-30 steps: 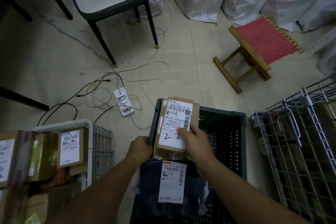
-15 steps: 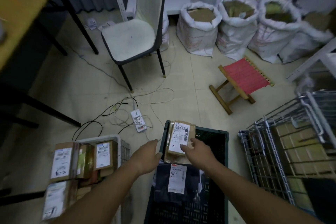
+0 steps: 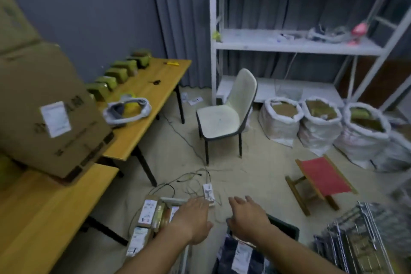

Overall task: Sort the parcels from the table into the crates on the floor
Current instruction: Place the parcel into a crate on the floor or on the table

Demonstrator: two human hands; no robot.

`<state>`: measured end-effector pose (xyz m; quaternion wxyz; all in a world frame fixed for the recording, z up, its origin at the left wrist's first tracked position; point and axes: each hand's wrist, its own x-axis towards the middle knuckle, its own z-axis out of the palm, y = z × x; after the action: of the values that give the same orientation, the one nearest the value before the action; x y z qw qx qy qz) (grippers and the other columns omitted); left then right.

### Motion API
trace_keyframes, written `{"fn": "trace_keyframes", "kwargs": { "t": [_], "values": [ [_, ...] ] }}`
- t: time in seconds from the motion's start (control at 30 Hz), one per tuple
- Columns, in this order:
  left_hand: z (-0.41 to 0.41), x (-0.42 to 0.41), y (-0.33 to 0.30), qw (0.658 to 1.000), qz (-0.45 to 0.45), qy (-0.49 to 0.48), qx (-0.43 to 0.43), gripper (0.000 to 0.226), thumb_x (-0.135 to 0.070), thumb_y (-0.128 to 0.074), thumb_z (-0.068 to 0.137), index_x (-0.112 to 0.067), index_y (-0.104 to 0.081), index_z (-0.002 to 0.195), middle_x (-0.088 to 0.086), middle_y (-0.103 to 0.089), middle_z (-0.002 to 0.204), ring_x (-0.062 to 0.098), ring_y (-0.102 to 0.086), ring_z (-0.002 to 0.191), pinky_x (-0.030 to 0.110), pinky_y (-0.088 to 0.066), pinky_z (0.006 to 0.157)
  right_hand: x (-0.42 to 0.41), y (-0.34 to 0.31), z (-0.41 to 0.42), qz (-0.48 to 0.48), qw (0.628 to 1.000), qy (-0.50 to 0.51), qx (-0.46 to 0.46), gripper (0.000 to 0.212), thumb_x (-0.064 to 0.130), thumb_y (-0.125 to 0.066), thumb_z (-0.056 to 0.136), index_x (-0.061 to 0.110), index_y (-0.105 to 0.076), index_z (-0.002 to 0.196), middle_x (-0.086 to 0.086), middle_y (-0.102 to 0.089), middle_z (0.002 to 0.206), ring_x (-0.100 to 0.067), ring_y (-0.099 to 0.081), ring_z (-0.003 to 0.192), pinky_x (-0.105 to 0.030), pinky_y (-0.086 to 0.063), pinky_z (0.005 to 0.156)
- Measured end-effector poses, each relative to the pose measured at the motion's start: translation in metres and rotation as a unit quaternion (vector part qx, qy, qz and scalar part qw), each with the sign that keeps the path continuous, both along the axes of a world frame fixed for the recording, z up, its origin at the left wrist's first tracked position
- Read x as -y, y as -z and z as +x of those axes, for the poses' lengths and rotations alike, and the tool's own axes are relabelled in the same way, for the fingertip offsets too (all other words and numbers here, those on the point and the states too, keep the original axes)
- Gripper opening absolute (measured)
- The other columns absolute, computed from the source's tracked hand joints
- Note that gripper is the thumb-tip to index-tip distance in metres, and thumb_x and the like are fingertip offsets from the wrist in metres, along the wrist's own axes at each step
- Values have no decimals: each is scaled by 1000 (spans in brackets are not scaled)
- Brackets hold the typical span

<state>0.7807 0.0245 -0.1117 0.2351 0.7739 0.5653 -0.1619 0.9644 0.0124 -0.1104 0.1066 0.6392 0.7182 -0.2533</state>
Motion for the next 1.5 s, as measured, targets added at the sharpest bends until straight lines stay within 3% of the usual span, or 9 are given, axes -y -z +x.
{"fn": "trace_keyframes", "kwargs": {
  "t": [0.1, 0.2, 0.37, 0.5, 0.63, 0.8, 1.23, 1.5],
  "values": [
    [-40, 26, -46, 999, -1, -37, -10, 68, -45, -43, 100, -11, -22, 155, 14, -23, 162, 33, -21, 149, 43, -22, 120, 13, -31, -47, 8, 999, -33, -2, 68, 49, -44, 98, 17, -28, 156, -7, -38, 158, -38, -33, 145, -46, -30, 119],
    [-92, 53, -77, 997, 18, -77, -7, 65, -44, -44, 99, -10, -29, 152, 15, -32, 157, 32, -31, 143, 42, -28, 115, 27, -58, -105, 20, 997, -72, -2, 61, 46, -46, 96, 17, -37, 149, -9, -43, 153, -36, -41, 138, -45, -34, 117],
    [-200, 102, -113, 990, 2, -140, 7, 67, -46, -40, 104, -11, -20, 157, 12, -19, 164, 33, -16, 151, 45, -21, 122, 57, -105, -218, 71, 986, -153, 5, 62, 42, -50, 98, 15, -33, 151, -8, -41, 155, -36, -37, 142, -44, -38, 113],
    [-295, 149, -128, 981, 6, -194, -2, 74, -48, -38, 104, -12, -4, 160, 10, -5, 168, 35, 0, 154, 48, -12, 124, 80, -132, -315, 44, 975, -218, -10, 66, 44, -43, 104, 15, -21, 159, -6, -28, 164, -38, -23, 150, -46, -33, 118],
    [-386, 199, -139, 967, 6, -256, -2, 79, -50, -39, 103, -11, 0, 160, 8, -2, 168, 35, 2, 154, 48, -11, 125, 104, -149, -414, 28, 964, -265, -23, 67, 44, -44, 104, 15, -20, 160, -4, -27, 165, -37, -20, 152, -47, -34, 118],
    [-485, 247, -144, 947, -11, -320, 1, 80, -51, -40, 103, -12, 2, 160, 7, 0, 169, 34, 3, 154, 48, -11, 125, 133, -143, -517, -3, 948, -319, -18, 73, 48, -43, 105, 18, -9, 163, 2, -10, 170, -32, -7, 157, -44, -29, 122],
    [-616, 265, -91, 908, -38, -415, 51, 81, -51, -45, 102, -13, -4, 160, 6, -9, 168, 35, -1, 154, 48, -12, 125, 120, -115, -654, -43, 911, -409, 23, 74, 49, -45, 104, 19, -11, 162, 4, -15, 169, -30, -10, 157, -40, -29, 123],
    [-666, 258, -77, 869, -28, -494, 11, 80, -51, -45, 102, -12, -6, 160, 8, -14, 166, 34, -7, 154, 46, -17, 124, 86, -88, -723, -25, 878, -478, 1, 74, 48, -47, 103, 14, -16, 161, 1, -23, 166, -32, -17, 155, -42, -31, 121]
  ]
}}
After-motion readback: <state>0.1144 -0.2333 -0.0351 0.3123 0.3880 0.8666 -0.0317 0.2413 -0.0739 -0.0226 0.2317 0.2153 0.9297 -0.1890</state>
